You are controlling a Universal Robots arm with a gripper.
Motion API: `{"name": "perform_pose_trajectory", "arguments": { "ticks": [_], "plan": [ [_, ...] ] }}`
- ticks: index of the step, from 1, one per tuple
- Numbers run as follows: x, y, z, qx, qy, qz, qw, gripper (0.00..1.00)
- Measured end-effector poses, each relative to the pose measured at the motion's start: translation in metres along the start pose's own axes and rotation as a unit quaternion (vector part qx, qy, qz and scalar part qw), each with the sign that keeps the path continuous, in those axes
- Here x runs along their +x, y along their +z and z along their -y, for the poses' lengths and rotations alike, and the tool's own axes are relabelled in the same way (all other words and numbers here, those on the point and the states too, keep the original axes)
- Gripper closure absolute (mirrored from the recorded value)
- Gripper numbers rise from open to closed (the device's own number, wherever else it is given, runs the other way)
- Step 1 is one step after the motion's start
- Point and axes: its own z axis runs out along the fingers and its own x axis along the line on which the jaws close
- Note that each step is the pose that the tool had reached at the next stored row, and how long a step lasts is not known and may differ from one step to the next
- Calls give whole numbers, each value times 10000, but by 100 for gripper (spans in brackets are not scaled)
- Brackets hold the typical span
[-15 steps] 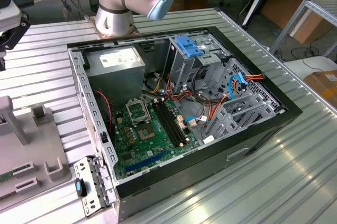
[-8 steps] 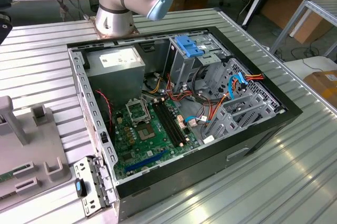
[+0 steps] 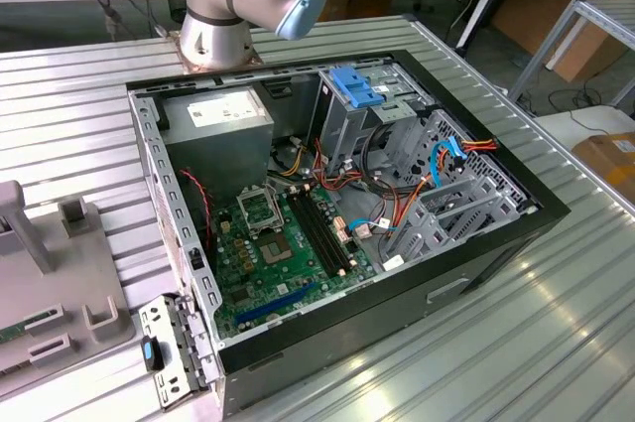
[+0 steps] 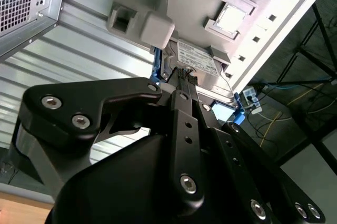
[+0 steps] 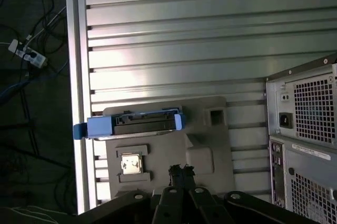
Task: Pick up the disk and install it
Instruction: 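Reach for the disk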
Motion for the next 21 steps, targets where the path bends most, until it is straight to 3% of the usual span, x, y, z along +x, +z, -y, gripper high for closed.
{"name": "perform_pose_trajectory", "arguments": {
  "ticks": [5, 17, 21],
  "plan": [
    [72, 3, 13, 0, 0, 0, 10000, 89],
    [77, 3, 12, 0, 0, 0, 10000, 89],
    [88, 5, -31, 0, 0, 0, 10000, 89]
  ]
}}
